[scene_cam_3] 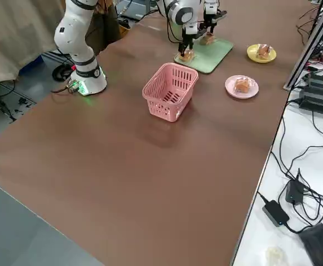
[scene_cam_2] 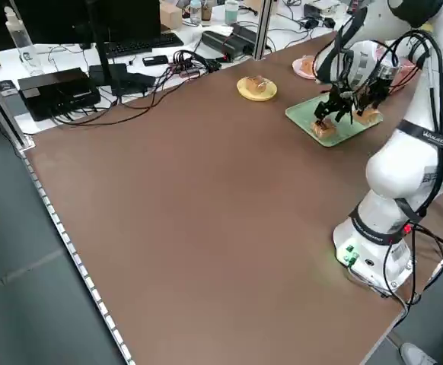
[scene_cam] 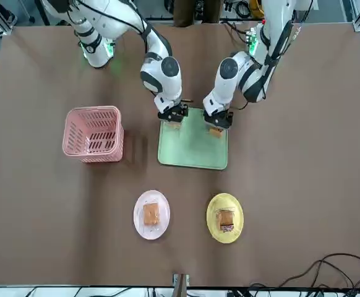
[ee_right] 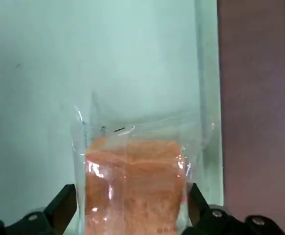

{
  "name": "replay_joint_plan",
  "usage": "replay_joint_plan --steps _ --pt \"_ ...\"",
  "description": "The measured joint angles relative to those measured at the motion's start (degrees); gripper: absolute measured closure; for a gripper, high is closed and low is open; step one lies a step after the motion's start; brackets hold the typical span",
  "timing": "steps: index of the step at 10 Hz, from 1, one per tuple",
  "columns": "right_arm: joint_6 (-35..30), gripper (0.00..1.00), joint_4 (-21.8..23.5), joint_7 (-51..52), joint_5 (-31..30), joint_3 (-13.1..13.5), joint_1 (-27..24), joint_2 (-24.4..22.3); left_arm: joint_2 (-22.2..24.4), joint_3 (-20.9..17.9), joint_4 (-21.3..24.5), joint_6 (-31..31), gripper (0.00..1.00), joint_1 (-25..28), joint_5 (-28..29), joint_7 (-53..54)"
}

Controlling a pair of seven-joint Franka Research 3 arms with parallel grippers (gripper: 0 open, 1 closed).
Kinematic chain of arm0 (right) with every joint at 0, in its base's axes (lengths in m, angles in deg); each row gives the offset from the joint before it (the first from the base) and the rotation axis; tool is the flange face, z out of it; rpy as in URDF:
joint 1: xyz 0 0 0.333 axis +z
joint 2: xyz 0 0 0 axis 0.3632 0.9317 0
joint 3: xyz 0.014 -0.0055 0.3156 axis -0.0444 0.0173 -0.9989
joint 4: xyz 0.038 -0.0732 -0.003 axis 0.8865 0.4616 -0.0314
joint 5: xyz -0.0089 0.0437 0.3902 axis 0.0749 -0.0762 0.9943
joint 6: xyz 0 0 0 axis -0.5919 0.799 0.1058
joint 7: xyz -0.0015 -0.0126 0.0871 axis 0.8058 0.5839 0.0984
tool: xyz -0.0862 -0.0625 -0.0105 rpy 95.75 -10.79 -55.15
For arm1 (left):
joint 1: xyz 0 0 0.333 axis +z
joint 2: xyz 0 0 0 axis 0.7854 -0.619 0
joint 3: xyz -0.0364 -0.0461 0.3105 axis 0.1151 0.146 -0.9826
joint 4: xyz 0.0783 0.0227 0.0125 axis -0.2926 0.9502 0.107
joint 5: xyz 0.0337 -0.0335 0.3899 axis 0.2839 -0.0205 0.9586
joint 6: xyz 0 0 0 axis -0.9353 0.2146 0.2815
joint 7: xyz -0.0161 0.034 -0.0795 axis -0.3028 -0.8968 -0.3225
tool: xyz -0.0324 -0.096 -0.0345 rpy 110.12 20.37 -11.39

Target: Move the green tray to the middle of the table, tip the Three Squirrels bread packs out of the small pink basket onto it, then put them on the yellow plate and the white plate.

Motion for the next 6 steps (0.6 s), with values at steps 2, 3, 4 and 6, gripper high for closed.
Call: replay_joint_plan --steps 2,3,4,6 --pt "0.0 0.04 0.0 -0.2 -1.5 0.1 0.0 0.5 -1.6 0.0 -0.8 -0.7 0.0 0.0 0.1 0.0" --pt "0.0 0.07 0.0 -0.3 -2.4 0.2 -0.1 1.0 -3.0 -0.1 -1.7 -0.8 0.0 0.0 0.2 0.0" --pt "0.0 0.12 0.0 -0.3 -3.2 0.2 -0.4 1.4 -4.7 -0.2 -3.0 -0.9 0.0 0.0 0.3 0.0" --pt "0.1 0.37 -0.3 -0.3 -3.5 0.0 -0.5 1.3 -8.3 -0.6 -5.2 -0.9 0.0 0.1 1.3 0.0"
